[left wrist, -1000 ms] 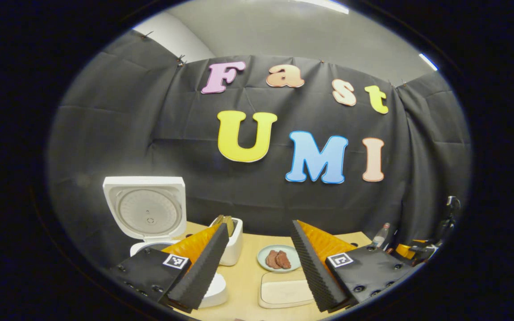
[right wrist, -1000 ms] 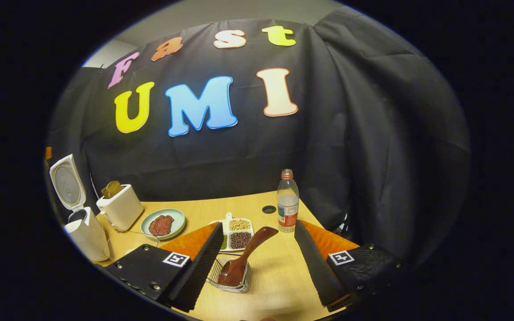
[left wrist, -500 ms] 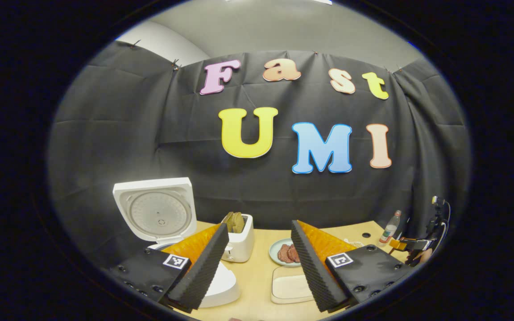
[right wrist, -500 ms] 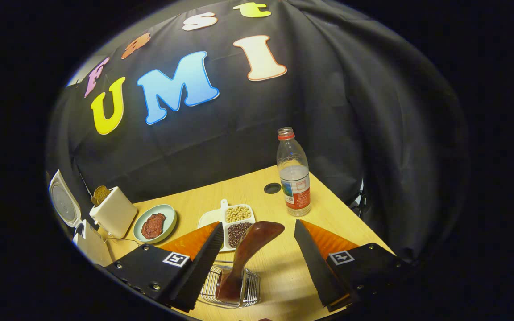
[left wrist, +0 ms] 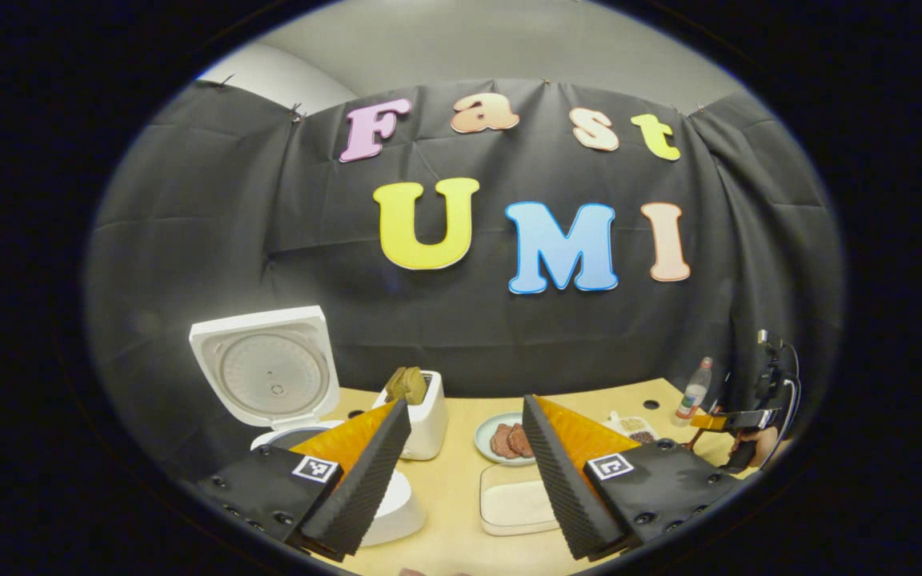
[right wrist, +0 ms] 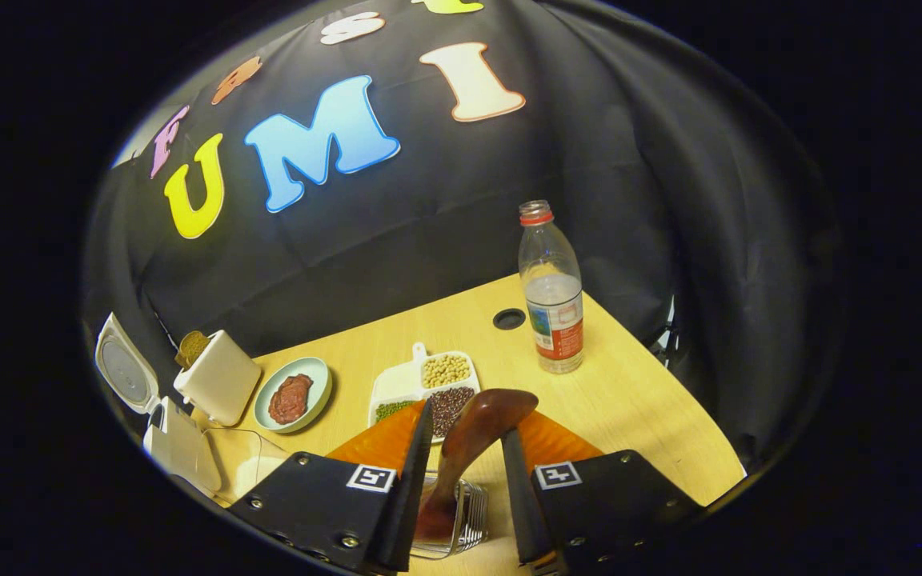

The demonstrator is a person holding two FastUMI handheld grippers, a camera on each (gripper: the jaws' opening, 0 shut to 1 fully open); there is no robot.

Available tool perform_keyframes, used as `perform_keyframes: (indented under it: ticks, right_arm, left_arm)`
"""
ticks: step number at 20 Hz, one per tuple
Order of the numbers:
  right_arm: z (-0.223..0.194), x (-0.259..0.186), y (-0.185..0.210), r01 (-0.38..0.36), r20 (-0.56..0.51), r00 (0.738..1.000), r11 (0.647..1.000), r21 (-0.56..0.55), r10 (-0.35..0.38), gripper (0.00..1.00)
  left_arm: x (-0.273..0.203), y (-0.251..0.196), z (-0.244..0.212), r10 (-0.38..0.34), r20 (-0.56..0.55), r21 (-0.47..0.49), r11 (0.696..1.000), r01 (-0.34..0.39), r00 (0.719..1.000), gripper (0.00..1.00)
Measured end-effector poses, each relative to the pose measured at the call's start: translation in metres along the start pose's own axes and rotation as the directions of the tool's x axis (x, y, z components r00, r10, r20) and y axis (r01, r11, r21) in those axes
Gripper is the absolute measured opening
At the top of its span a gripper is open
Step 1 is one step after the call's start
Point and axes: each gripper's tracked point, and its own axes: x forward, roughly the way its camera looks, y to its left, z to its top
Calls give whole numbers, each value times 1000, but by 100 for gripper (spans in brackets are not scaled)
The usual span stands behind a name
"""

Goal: Close the left gripper, press the button to open the rice cooker; take a wooden spoon from the chopstick holder with the right hand, scoop a spoonful of rice and pour it into the rice cooker, then put the wooden spoon back into the chopstick holder.

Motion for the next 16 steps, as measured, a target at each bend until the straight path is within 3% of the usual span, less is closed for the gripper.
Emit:
perform_keyframes:
  ticks: [2, 5, 6, 7, 11, 16]
  right_arm:
    - [7, -6, 1, -16, 17, 1000, 1000, 26, 16, 49]
    - [7, -14, 12, -71, 35, 997, 993, 99, 67, 18]
    - [3, -16, 17, -69, 47, 997, 993, 91, 65, 18]
    - [12, -20, 19, -76, 68, 995, 992, 103, 69, 9]
    - [20, -41, 33, -62, 112, 993, 989, 131, 47, 9]
    - [58, -85, 66, -55, 195, 979, 999, -3, 54, 9]
  left_arm:
    - [-3, 0, -2, -7, -2, 6, 1000, 7, 1000, 99]
    - [-9, 5, 0, -2, 0, 18, 1000, 2, 1000, 97]
    - [-11, 7, 0, 0, 0, 18, 1000, 0, 1000, 99]
    - [-13, 9, 1, 0, 4, 15, 1000, -1, 1000, 99]
    - [-17, 15, 6, -7, 29, -27, 1000, 8, 1000, 99]
    - [-17, 26, 15, -1, 75, -53, 999, 5, 997, 97]
